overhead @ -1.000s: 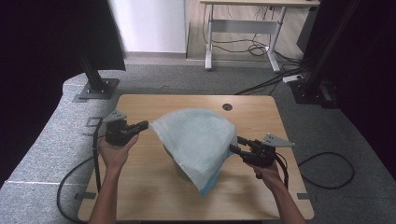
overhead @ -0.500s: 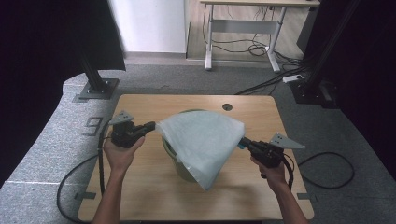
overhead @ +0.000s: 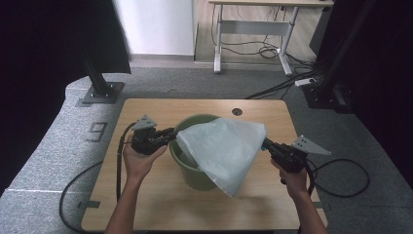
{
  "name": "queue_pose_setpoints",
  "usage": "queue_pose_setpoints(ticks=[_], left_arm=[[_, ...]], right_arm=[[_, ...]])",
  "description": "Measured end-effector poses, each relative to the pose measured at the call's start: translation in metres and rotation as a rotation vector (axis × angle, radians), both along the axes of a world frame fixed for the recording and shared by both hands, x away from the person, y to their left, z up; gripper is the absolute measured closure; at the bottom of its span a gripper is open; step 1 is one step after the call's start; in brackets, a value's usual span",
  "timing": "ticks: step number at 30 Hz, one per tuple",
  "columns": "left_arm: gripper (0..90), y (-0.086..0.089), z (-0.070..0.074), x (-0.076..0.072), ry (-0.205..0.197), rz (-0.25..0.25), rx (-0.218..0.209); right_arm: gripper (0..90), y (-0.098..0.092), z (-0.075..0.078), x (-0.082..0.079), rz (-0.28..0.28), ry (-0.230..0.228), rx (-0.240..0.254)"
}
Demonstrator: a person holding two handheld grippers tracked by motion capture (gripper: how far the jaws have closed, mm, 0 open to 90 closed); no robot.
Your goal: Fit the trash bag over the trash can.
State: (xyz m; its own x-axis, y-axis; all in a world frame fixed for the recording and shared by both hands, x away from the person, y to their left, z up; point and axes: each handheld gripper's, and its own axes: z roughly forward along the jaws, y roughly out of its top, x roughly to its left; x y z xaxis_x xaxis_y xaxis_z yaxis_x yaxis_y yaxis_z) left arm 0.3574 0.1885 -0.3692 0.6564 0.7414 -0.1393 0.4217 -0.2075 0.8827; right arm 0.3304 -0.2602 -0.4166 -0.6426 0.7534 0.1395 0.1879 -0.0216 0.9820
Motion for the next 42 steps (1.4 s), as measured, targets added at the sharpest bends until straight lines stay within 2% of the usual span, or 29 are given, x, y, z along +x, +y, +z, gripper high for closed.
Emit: queue_pose_setpoints(ticks=[3, 9, 12, 14, 18, 22, 26, 29, 35, 37, 42], left_arm=[[51.1, 0.01, 0.007, -0.008, -0.02, 0.018, -0.028], [41.8, 0.008, 0.021, -0.024, -0.034, -0.043, -0.015], [41.1, -0.002, 0.024, -0.031, -0.038, -0.086, -0.005], [40.0, -0.013, 0.025, -0.036, -0.035, -0.115, 0.023], [38.5, -0.034, 0.027, -0.044, -0.025, -0.131, 0.072], [35.7, -0.053, 0.028, -0.052, -0.026, -0.169, 0.099], [34.1, -0.071, 0.023, -0.055, -0.019, -0.204, 0.127], [33.2, -0.081, 0.014, -0.053, 0.006, -0.225, 0.144], [26.9, -0.092, 0.005, -0.054, 0.048, -0.286, 0.142], [24.3, -0.097, 0.003, -0.055, 0.058, -0.307, 0.156], [25.7, -0.105, -0.005, -0.053, 0.085, -0.323, 0.17]], right_arm=[[87.9, 0.003, 0.001, -0.003, -0.044, 0.026, -0.021], [87.9, 0.011, 0.002, -0.003, -0.064, 0.049, -0.047], [87.9, 0.017, 0.002, -0.003, -0.072, 0.057, -0.063], [87.9, 0.022, 0.002, -0.003, -0.078, 0.061, -0.084], [87.8, 0.034, 0.002, -0.005, -0.082, 0.053, -0.12], [87.8, 0.043, 0.003, -0.007, -0.083, 0.049, -0.146], [87.7, 0.047, 0.004, -0.007, -0.072, 0.053, -0.144], [87.6, 0.049, 0.004, -0.007, -0.066, 0.05, -0.139], [87.6, 0.047, 0.004, -0.008, -0.067, 0.056, -0.138], [87.5, 0.046, 0.003, -0.008, -0.065, 0.06, -0.132], [87.5, 0.048, 0.002, -0.008, -0.058, 0.062, -0.13]])
